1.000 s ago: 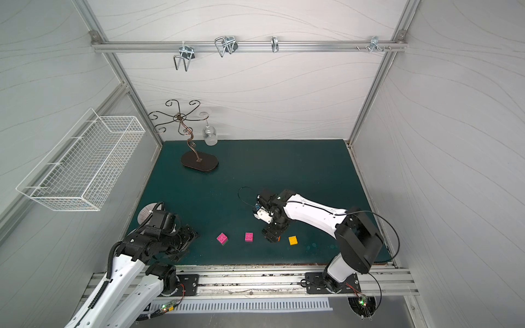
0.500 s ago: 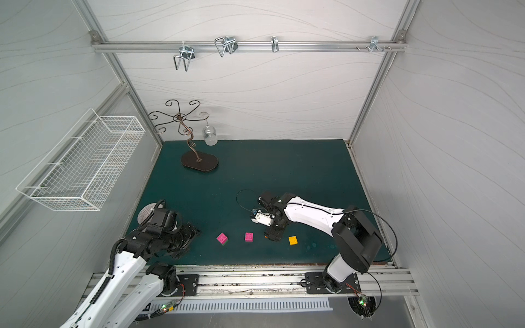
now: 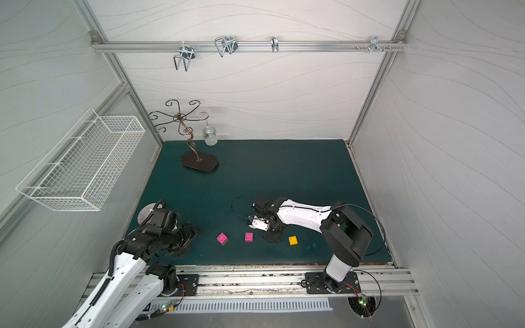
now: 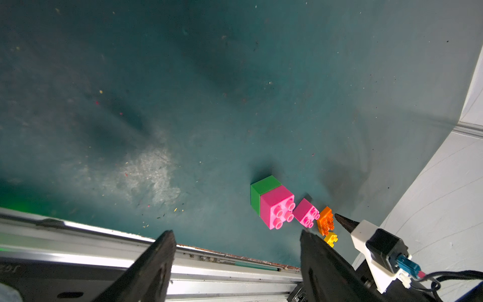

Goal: Assemble the letter r with lego
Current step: Pick up the lego brick from the center of the board.

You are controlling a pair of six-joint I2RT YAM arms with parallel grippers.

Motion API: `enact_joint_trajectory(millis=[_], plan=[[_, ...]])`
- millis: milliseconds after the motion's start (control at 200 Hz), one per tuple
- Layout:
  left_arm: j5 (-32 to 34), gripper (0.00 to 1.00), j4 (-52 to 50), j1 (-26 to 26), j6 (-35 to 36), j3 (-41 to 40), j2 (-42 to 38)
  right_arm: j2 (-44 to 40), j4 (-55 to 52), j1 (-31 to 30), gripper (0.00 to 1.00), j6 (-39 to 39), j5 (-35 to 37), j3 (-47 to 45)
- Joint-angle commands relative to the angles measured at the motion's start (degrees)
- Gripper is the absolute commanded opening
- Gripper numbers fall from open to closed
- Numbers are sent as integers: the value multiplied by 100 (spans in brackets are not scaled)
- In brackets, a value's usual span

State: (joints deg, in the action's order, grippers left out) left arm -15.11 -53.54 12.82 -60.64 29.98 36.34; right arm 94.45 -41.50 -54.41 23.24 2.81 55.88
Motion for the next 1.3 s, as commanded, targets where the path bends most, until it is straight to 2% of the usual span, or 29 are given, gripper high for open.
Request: enact_joint_trajectory(millis=[0, 405, 755, 1025, 1150, 1295], plan=[[17, 79, 63, 19, -44, -49, -56, 33, -12, -16, 61, 66, 185, 72], [35, 79, 10, 19, -19, -35, -74, 341, -11, 32, 57, -52, 23, 166], [35, 79, 19, 16, -31, -5, -73, 314, -12, 54, 48, -57, -24, 63], [83, 79, -74, 21, 30, 86, -84, 131, -34, 80, 46, -16, -89, -61], [123, 79, -113, 24, 125, 180, -69, 54, 10, 80, 41, 26, -111, -125], [122, 79, -100, 23, 412, 369, 4, -33, 27, 80, 29, 92, -147, -125]])
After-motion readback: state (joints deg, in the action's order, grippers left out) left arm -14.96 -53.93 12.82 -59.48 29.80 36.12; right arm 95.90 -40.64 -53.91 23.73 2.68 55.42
